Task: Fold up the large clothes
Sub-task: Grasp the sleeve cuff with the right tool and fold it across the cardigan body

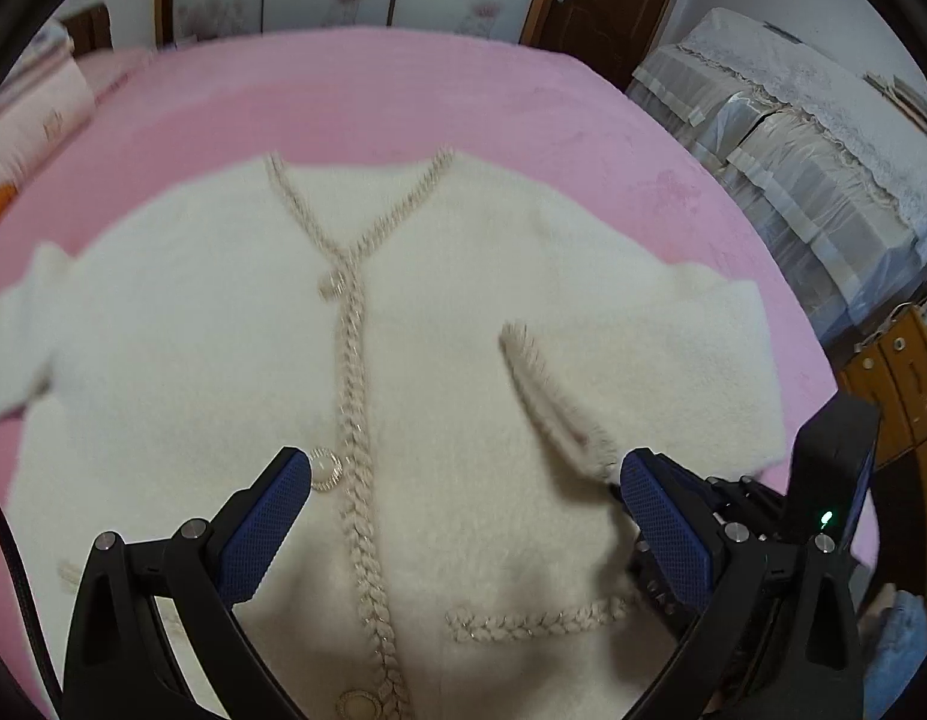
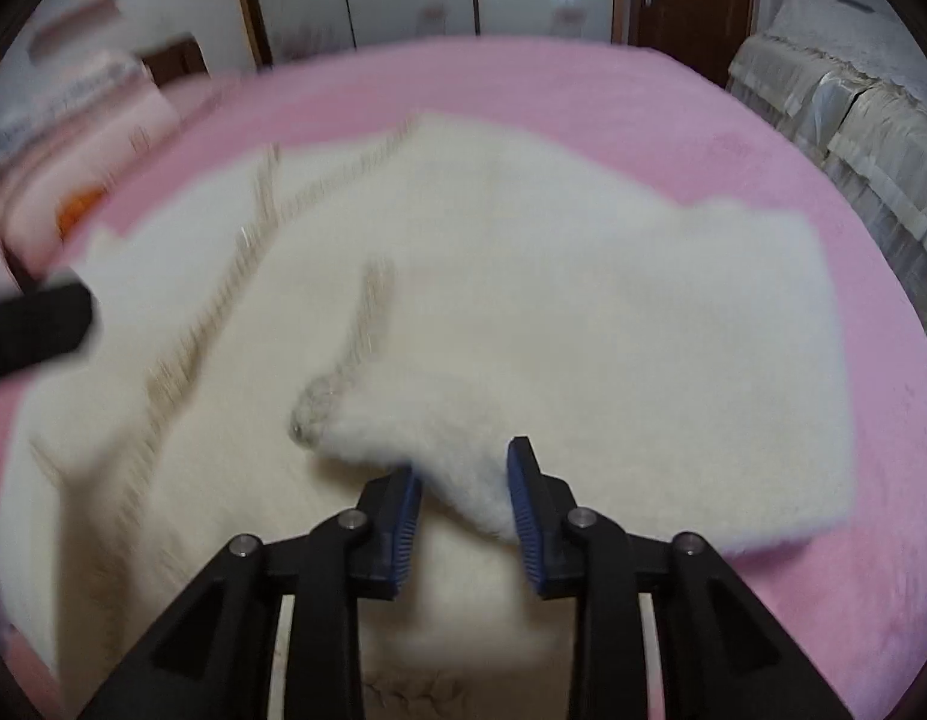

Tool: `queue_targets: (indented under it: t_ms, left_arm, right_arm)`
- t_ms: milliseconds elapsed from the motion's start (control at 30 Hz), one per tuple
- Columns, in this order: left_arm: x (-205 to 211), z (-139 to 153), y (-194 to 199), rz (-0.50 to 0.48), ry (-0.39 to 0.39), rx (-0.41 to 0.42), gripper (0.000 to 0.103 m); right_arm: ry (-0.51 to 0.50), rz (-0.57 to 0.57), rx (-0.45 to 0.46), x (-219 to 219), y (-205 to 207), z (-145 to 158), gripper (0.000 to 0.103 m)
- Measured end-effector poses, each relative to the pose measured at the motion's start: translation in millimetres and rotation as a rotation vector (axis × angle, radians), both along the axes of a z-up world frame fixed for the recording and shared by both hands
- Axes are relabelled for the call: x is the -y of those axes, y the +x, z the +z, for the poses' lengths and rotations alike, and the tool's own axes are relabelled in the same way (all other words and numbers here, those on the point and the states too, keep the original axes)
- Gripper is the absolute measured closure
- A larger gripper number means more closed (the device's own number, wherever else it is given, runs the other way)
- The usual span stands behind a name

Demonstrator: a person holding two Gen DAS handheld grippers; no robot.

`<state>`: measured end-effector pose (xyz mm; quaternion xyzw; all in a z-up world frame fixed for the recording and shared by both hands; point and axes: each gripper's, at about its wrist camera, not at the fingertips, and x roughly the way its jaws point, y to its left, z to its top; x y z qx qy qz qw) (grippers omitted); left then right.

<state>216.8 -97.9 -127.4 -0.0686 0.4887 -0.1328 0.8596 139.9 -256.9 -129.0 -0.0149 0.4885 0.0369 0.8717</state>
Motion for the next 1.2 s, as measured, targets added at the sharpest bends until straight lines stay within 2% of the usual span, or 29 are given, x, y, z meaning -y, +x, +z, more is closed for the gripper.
queue_targets:
  t_ms: [67, 133, 200, 300, 467, 533, 600, 667, 733, 767, 800, 900, 967, 1067, 1200]
  left_arm:
    - [-2, -12, 1, -0.026, -0.045, -0.033, 0.009]
    - [2, -21, 2, -0.054, -0.086, -0.060, 0.018]
    - [11, -29, 4, -0.091, -0.142, -0.087, 0.031]
    - [25, -44, 12, -0.134, -0.217, -0.133, 0.041]
    - [45, -73, 25, -0.149, -0.297, -0.221, 0.042]
    - [51, -85, 29, -0.152, -0.328, -0.253, 0.043]
    - [60, -99, 34, -0.153, -0.341, -0.282, 0.053]
    - [70, -107, 39, -0.153, -0.334, -0.293, 0.054]
    - [79, -109, 44, -0.150, -0.316, -0.293, 0.068]
    - [81, -106, 44, -0.150, -0.305, -0.296, 0.087]
    - [85, -105, 46, -0.152, -0.299, -0.300, 0.087]
    - [98, -74, 54, -0.159, -0.207, -0.223, 0.088]
    - [107, -40, 61, -0.183, -0.153, -0.136, 0.088]
    - [112, 22, 77, -0.199, -0.128, 0.000, 0.088]
    - [115, 95, 107, -0.204, -0.078, 0.139, 0.088]
  right_arm:
    - [0.012, -0.009, 0.019, 1, -13, 1, 0.060]
    - [0.084, -0.023, 0.036, 9, -28, 9, 0.050]
    - [0.150, -0.053, 0.057, 21, -43, 16, 0.050]
    - [0.221, -0.112, 0.048, 44, -57, 12, 0.050]
    - [0.340, -0.197, 0.036, 70, -74, 8, 0.050]
    - [0.354, -0.207, 0.038, 74, -78, 8, 0.050]
    - [0.356, -0.213, 0.038, 77, -80, 7, 0.050]
    - [0.349, -0.217, 0.036, 79, -80, 6, 0.050]
    - [0.345, -0.222, 0.031, 80, -78, 3, 0.050]
    - [0.346, -0.225, 0.029, 81, -77, 2, 0.050]
    - [0.344, -0.231, 0.027, 81, -76, 1, 0.050]
    - [0.324, -0.248, 0.019, 84, -74, -1, 0.050]
    - [0.316, -0.262, 0.001, 88, -68, -5, 0.050]
    - [0.330, -0.289, -0.013, 97, -58, -12, 0.050]
    - [0.309, -0.334, -0.005, 108, -35, -14, 0.050]
